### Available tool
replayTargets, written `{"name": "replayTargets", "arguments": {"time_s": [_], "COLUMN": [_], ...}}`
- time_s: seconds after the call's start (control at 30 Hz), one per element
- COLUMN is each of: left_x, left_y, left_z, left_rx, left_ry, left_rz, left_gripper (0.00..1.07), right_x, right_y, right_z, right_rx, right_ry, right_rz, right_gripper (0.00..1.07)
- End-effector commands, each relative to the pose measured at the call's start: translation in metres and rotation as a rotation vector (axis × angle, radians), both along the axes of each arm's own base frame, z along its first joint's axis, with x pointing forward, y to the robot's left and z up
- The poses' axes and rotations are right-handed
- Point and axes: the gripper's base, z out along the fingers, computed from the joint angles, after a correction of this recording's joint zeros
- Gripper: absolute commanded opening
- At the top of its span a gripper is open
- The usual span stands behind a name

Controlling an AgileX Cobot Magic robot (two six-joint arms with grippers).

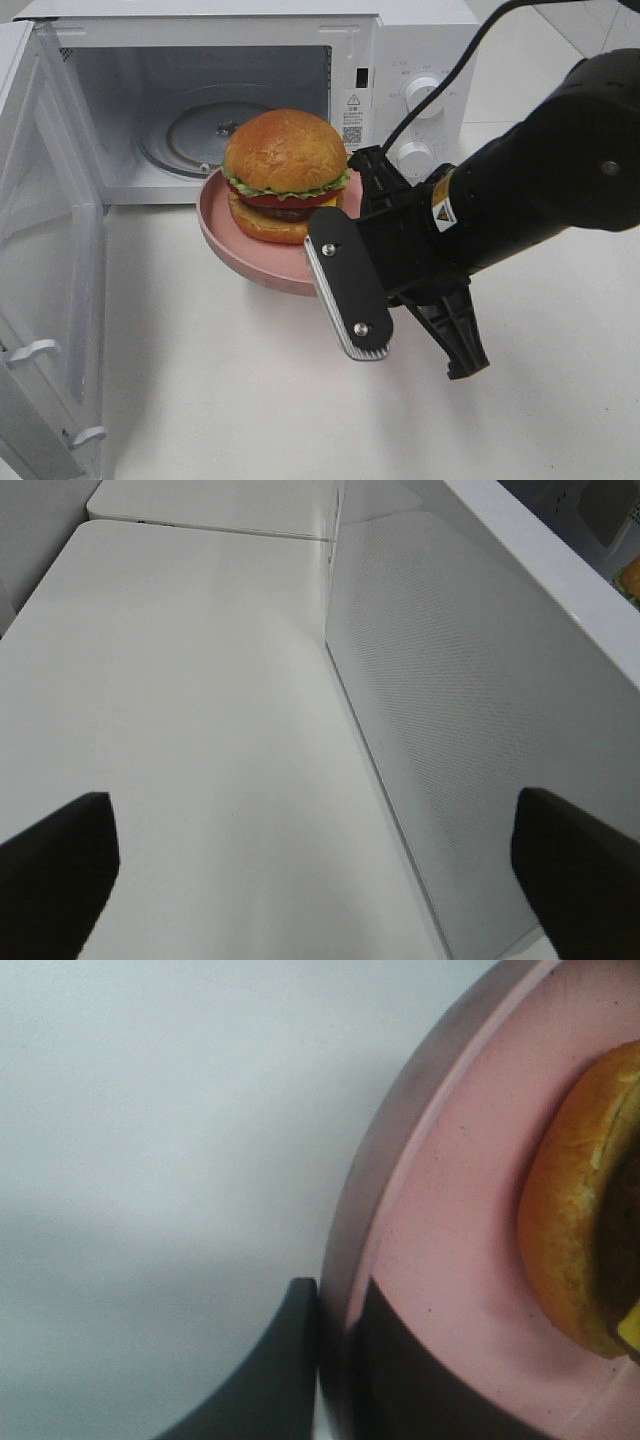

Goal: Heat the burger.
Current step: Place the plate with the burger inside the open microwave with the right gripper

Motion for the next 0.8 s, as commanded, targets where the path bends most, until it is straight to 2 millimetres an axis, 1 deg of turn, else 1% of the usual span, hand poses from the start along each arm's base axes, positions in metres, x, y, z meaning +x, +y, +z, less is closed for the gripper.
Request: {"name": "replayTargets", "arguments": {"time_s": [0.03, 0.2, 0.23, 0.27, 0.3, 0.43, 0.57, 0.8], "left_x": [-0.002, -0.002, -0.002, -0.002, -0.002, -0.002, -0.002, -0.002], "left_y": [0.0, 0.0, 0.0, 0.0, 0.0, 0.0, 0.0, 0.0], "left_z": [0.0, 0.0, 0.0, 0.0, 0.0, 0.0, 0.0, 0.0], "left_rx": [0.002, 0.002, 0.002, 0.002, 0.002, 0.002, 0.002, 0.002], "left_ry": [-0.026, -0.026, -0.026, -0.026, -0.026, -0.026, -0.026, -0.026], "left_rz": [0.004, 0.004, 0.004, 0.004, 0.004, 0.004, 0.004, 0.004], "left_gripper": [1.0, 1.0, 1.0, 1.0, 1.0, 1.0, 1.0, 1.0], "right_x": [0.012, 0.027, 0.027, 0.032, 0.032, 0.042, 0.048, 0.065], "right_y": [0.011, 0.026, 0.026, 0.03, 0.03, 0.041, 0.046, 0.062], "right_z": [0.009, 0.008, 0.008, 0.007, 0.007, 0.001, -0.001, -0.007], "right_rx": [0.071, 0.124, 0.124, 0.123, 0.123, 0.129, 0.127, 0.136], "right_ry": [-0.07, -0.096, -0.096, -0.098, -0.098, -0.088, -0.088, -0.088], "right_rz": [0.003, -0.016, -0.016, -0.014, -0.014, -0.031, -0.031, -0.05], "right_gripper": [0.0, 0.0, 0.0, 0.0, 0.0, 0.0, 0.0, 0.0]}}
